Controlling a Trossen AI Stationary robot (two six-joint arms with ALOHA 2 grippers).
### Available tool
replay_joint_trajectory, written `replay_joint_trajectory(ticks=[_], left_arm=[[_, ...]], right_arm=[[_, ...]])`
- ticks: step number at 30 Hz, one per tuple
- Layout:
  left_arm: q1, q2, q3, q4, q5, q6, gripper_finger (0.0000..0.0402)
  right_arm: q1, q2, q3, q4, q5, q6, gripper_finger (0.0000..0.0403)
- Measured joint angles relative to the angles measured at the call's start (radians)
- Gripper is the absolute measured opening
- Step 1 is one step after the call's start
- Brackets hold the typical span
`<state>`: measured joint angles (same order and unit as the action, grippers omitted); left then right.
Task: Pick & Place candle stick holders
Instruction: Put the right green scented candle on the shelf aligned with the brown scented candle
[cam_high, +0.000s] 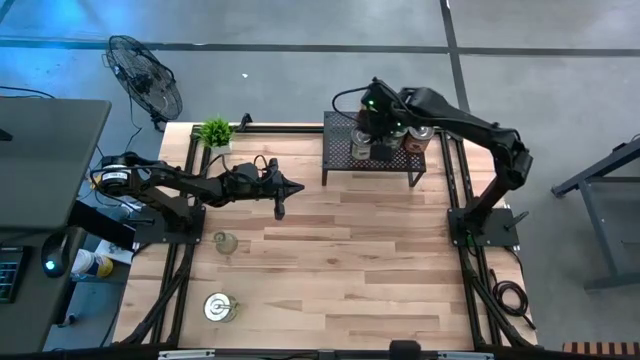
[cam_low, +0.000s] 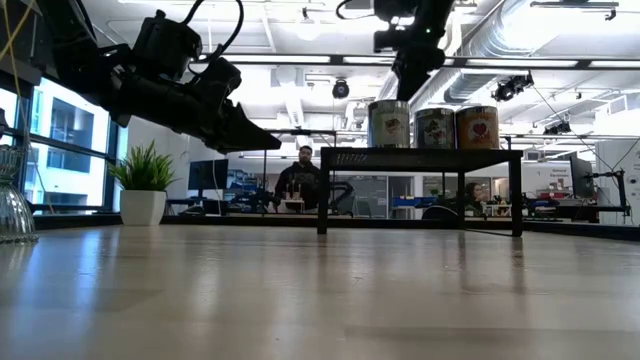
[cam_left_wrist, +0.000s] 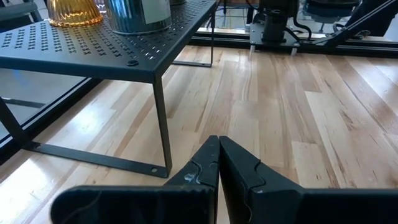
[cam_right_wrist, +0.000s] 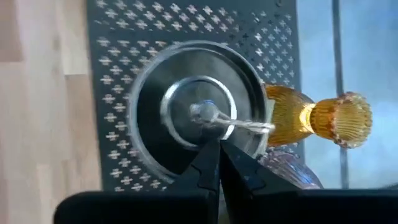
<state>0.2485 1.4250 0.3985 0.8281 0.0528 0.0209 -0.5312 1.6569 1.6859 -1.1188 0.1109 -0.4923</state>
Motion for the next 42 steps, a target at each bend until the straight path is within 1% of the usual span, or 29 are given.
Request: replay_joint_trajectory(ticks=[8, 12, 20, 23, 25, 26, 30, 32, 35, 38, 42], left_arm=[[0.0, 0.0, 0.0, 0.0, 0.0, 0.0, 0.0005], [0.0, 0.0, 0.0, 0.0, 0.0, 0.0, 0.0005], [0.0, 0.0, 0.0, 0.0, 0.0, 0.0, 0.0005], [0.0, 0.0, 0.0, 0.0, 0.0, 0.0, 0.0005], [0.0, 0.0, 0.0, 0.0, 0.0, 0.0, 0.0005], [0.0, 0.0, 0.0, 0.0, 0.0, 0.0, 0.0005], [0.0, 0.0, 0.0, 0.0, 0.0, 0.0, 0.0005], [0.0, 0.0, 0.0, 0.0, 0.0, 0.0, 0.0005], [0.0, 0.0, 0.0, 0.0, 0.0, 0.0, 0.0005], [0.0, 0.0, 0.0, 0.0, 0.0, 0.0, 0.0005], [0.0, 0.0, 0.0, 0.0, 0.0, 0.0, 0.0005]], right_arm=[[-0.018, 0.013, 0.0, 0.027, 0.059, 0.049, 0.0], [-0.026, 0.013, 0.0, 0.033, 0.124, 0.076, 0.0], [-0.04, 0.013, 0.0, 0.052, 0.154, 0.138, 0.0], [-0.04, 0.007, 0.0, 0.072, 0.164, 0.135, 0.0], [-0.035, -0.008, 0.002, 0.073, 0.146, 0.124, 0.0], [-0.031, -0.019, 0.003, 0.073, 0.114, 0.113, 0.0], [-0.013, -0.052, 0.005, 0.021, -0.12, 0.052, 0.0], [0.001, -0.052, 0.005, -0.018, -0.175, 0.034, 0.0], [0.022, -0.047, -0.004, -0.063, -0.195, 0.001, 0.0], [0.031, -0.047, -0.031, -0.054, -0.194, -0.006, 0.0], [0.032, -0.045, -0.058, -0.009, -0.15, -0.001, 0.0]])
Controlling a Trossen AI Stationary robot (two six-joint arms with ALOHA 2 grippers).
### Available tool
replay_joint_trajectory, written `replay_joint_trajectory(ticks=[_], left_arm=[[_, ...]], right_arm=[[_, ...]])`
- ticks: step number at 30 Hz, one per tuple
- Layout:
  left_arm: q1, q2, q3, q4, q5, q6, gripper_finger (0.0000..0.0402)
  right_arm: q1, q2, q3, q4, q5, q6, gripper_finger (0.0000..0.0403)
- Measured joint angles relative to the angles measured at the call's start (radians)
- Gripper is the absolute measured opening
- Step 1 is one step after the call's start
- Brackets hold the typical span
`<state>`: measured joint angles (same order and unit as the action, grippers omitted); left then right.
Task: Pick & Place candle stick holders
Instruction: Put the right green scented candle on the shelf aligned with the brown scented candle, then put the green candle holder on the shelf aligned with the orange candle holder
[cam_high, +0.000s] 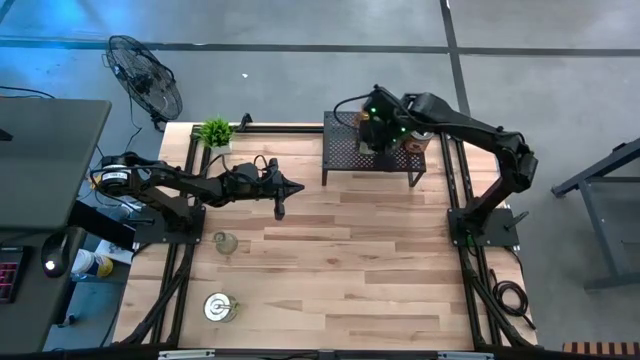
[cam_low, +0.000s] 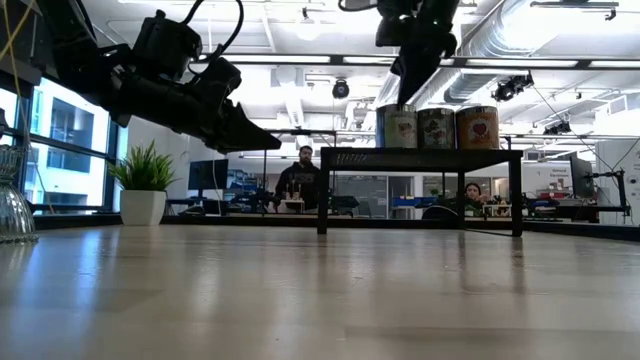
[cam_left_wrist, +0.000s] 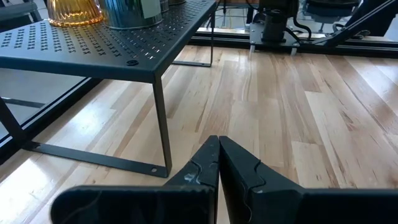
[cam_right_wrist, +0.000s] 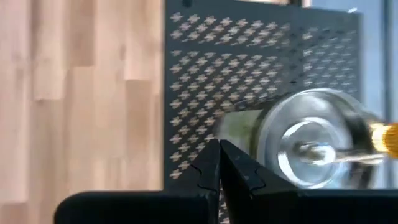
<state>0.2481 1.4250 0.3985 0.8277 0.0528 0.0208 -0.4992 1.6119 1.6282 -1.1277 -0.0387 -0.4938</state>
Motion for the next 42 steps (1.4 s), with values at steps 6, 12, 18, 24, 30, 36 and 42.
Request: replay_joint_trajectory(ticks=[6, 12, 18, 24, 30, 36, 42], left_arm=[[0.0, 0.0, 0.0, 0.0, 0.0, 0.0, 0.0005], [0.0, 0.0, 0.0, 0.0, 0.0, 0.0, 0.0005], [0.0, 0.0, 0.0, 0.0, 0.0, 0.0, 0.0005], [0.0, 0.0, 0.0, 0.0, 0.0, 0.0, 0.0005], [0.0, 0.0, 0.0, 0.0, 0.0, 0.0, 0.0005], [0.0, 0.0, 0.0, -0.011, 0.0, 0.0, 0.0005], [0.0, 0.0, 0.0, -0.018, 0.0, 0.002, 0.0005]], right_arm=[[-0.001, 0.0, -0.001, 0.05, 0.038, 0.003, 0.0], [-0.012, 0.0, -0.002, 0.05, 0.055, 0.02, 0.0], [-0.012, 0.0, -0.002, 0.068, 0.087, 0.022, 0.0], [-0.012, 0.0, -0.002, 0.103, 0.098, 0.025, 0.0], [-0.011, -0.012, -0.003, 0.134, 0.097, 0.028, 0.0], [0.017, -0.118, -0.097, 0.215, -0.033, 0.113, 0.0], [0.099, -0.366, -0.511, 0.612, -0.111, 0.242, 0.0]])
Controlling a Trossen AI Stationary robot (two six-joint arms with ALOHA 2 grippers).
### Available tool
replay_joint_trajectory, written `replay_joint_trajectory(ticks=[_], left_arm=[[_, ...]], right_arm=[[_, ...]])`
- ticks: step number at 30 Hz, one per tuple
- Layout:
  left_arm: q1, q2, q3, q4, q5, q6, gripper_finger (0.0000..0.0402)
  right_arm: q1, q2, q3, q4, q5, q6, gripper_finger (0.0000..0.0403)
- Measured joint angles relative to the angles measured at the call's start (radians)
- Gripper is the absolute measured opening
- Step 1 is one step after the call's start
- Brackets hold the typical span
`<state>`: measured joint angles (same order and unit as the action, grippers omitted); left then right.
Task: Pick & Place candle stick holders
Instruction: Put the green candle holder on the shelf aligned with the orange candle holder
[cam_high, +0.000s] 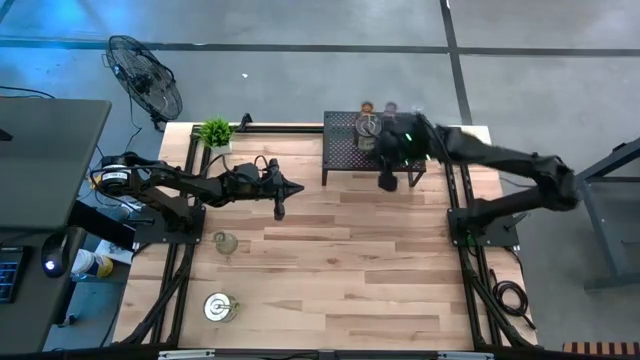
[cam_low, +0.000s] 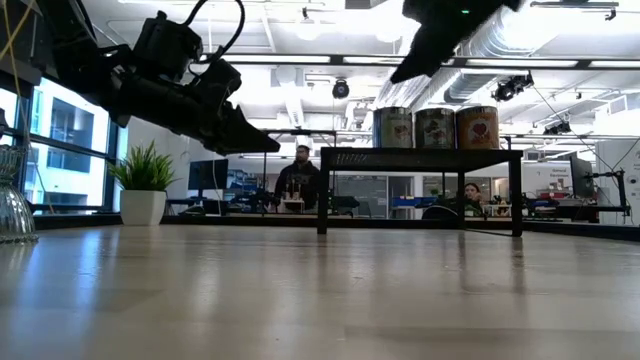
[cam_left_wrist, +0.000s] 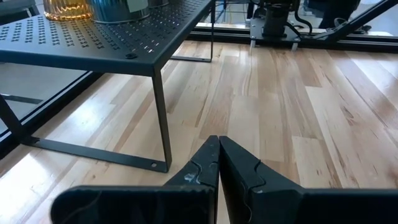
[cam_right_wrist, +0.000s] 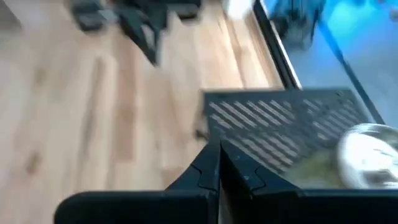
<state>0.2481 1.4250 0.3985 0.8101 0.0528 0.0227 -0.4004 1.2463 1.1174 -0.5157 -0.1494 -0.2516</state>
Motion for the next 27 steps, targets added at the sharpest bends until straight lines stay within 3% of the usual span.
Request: replay_joint_trajectory(ticks=[5, 8, 12, 19, 27], left_arm=[[0.0, -0.004, 0.002, -0.039, 0.012, -0.027, 0.0005], [0.0, -0.06, 0.041, -0.196, 0.032, -0.052, 0.0005], [-0.026, -0.145, 0.152, -0.511, -0.012, -0.073, 0.0005], [-0.159, -0.193, 0.388, -1.08, -0.158, -0.121, 0.0005], [-0.311, -0.193, 0.588, -1.598, -0.262, -0.498, 0.0005]], right_arm=[[0.153, -0.195, -0.299, 0.313, 0.081, 0.121, 0.0], [0.249, -0.281, -0.43, 0.428, 0.193, 0.16, 0.0], [0.353, -0.355, -0.582, 0.573, 0.313, 0.21, 0.0], [0.463, -0.392, -0.764, 0.76, 0.409, 0.261, 0.0], [0.538, -0.389, -0.881, 0.946, 0.452, 0.272, 0.0]])
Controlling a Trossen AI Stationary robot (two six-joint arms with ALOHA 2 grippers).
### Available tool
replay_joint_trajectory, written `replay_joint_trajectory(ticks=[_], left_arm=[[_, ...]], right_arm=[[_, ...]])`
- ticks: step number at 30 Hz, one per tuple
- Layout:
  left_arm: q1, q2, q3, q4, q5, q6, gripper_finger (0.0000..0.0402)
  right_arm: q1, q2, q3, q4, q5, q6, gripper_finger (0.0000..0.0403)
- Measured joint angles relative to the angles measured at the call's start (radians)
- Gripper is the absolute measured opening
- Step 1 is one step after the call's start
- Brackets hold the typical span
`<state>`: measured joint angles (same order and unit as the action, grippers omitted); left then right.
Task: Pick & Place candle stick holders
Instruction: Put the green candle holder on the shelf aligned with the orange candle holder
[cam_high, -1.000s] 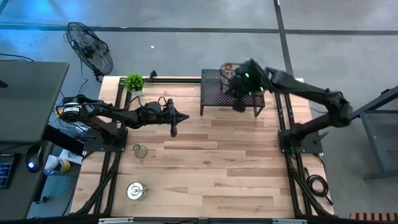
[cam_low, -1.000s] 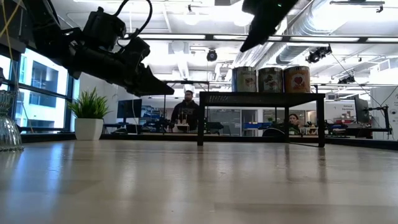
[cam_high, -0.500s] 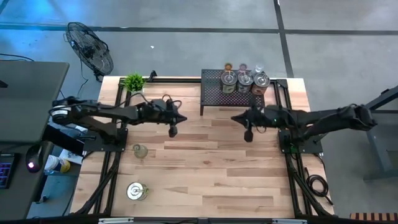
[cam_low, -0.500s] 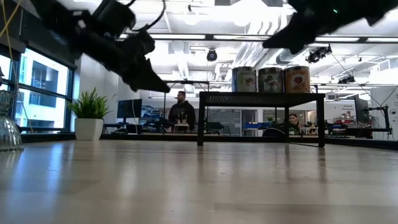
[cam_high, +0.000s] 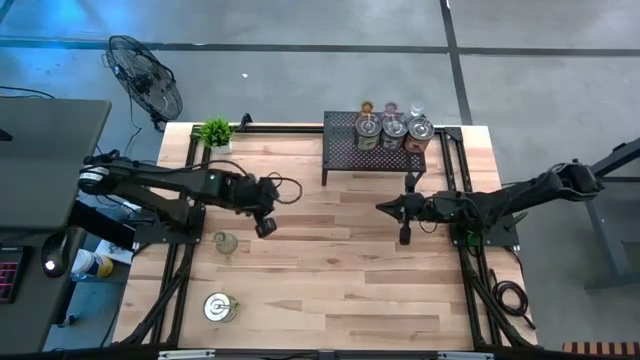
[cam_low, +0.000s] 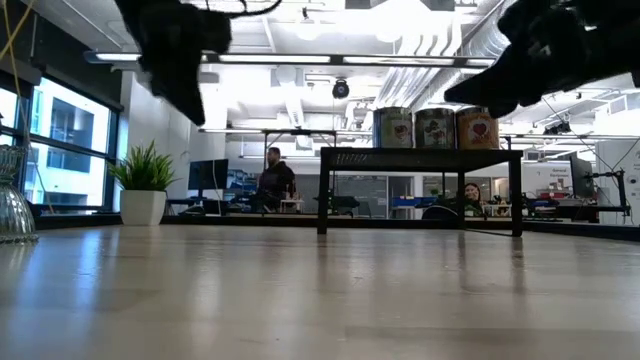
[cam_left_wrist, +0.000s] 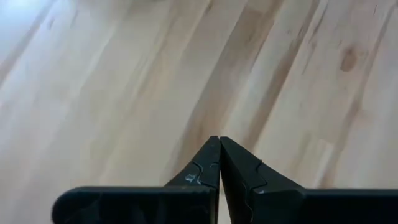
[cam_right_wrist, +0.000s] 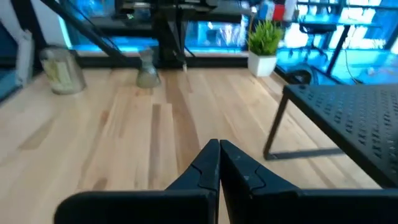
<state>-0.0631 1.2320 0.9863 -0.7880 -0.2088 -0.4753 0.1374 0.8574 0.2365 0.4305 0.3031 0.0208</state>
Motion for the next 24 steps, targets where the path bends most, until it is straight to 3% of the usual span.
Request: replay_joint_trajectory(ticks=[5, 11, 18, 24], left_arm=[[-0.103, 0.007, 0.063, -0.2, 0.003, -0.296, 0.0015], [-0.225, 0.03, 0.133, -0.334, 0.029, -0.591, 0.0081], [-0.313, 0.106, 0.185, -0.563, 0.126, -0.842, 0.0157], [-0.359, 0.104, 0.178, -0.599, 0.124, -0.938, 0.0168]], right_arm=[[0.034, 0.0, -0.088, 0.13, -0.002, 0.0, 0.0], [0.058, 0.0, -0.181, 0.271, -0.002, -0.002, 0.0], [0.061, -0.004, -0.202, 0.319, -0.006, -0.022, 0.0], [0.061, -0.009, -0.202, 0.326, -0.036, -0.025, 0.0]])
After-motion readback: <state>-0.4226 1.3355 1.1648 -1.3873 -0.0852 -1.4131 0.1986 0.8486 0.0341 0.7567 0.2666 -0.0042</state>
